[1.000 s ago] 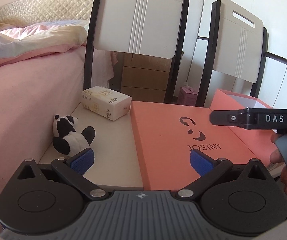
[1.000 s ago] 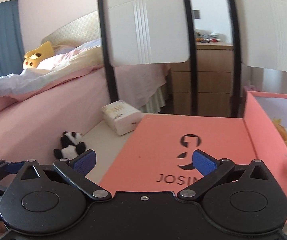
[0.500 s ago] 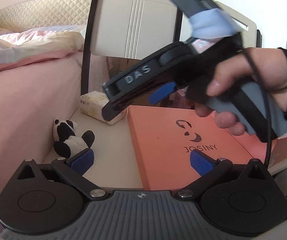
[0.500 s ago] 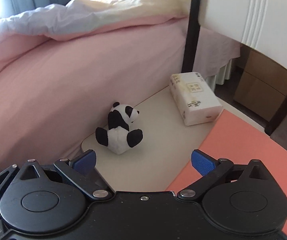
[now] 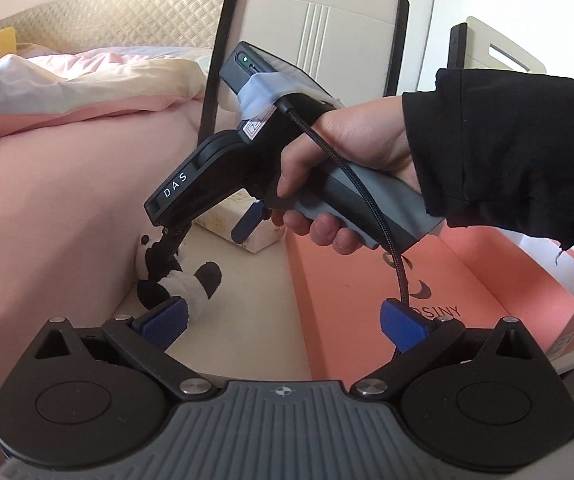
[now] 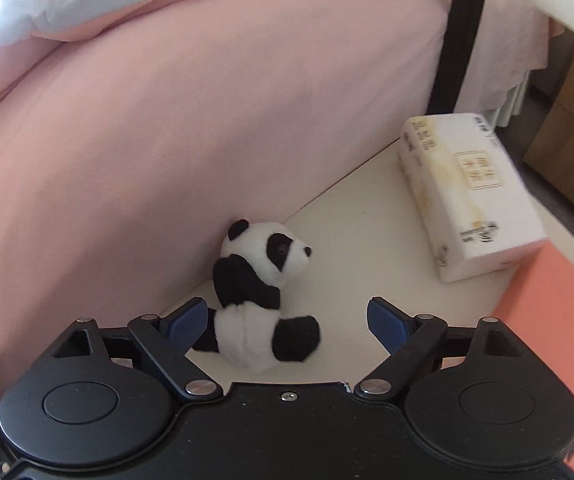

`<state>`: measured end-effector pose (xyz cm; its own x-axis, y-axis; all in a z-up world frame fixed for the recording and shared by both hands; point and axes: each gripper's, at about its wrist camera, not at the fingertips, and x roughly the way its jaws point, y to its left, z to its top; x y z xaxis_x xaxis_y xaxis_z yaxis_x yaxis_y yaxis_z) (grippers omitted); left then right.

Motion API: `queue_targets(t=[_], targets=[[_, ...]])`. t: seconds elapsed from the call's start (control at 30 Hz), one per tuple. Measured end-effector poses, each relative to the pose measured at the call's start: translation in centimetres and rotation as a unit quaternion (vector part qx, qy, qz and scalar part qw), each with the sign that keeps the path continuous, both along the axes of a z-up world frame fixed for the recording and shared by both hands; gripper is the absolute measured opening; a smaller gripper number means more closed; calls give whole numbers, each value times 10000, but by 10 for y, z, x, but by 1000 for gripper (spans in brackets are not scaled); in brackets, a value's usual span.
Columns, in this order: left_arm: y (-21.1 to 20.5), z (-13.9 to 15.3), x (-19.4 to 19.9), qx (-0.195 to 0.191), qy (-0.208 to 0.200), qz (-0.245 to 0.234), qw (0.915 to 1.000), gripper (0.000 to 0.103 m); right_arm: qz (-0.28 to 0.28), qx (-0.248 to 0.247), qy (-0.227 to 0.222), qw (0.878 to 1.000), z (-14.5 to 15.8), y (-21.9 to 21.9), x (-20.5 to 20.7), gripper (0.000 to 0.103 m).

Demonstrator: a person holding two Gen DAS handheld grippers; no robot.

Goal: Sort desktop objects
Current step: 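Reach the right gripper to the panda plush and close on it, then lift the panda plush with the right gripper and carry it over the open box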

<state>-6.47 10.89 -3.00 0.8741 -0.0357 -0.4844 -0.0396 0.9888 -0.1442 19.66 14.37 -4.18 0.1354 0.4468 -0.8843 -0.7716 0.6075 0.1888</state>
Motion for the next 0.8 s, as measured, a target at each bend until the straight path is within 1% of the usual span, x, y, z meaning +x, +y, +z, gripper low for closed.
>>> queue_targets(t=[0.17,0.27,0.33,0.37,0.47,0.57,0.8], targets=[[3,1,-1,-81,-36,-58,9999,103,331,-89,191,9992,-19,23,-1,80],[5,1,1,-135,-21,-62,9999,103,444,-57,202,9988,-27,32,-3,73],[6,1,2,-213,-8,-81,9997,103,485,-106,212,9985,-32,36,-5,61],[7,1,2,-264,-3,-111,9996,103,499,-136,223,9984,-35,38,-6,57],[5,2,3,-314,18,-177,9993,103,502,-145,231,9984,-40,38,-7,55],[5,2,4,-369,51,-209,9991,103,439,-20,257,9987,-37,30,-7,51],[4,1,4,-430,120,-286,9986,103,228,38,121,9997,-22,5,-13,50]])
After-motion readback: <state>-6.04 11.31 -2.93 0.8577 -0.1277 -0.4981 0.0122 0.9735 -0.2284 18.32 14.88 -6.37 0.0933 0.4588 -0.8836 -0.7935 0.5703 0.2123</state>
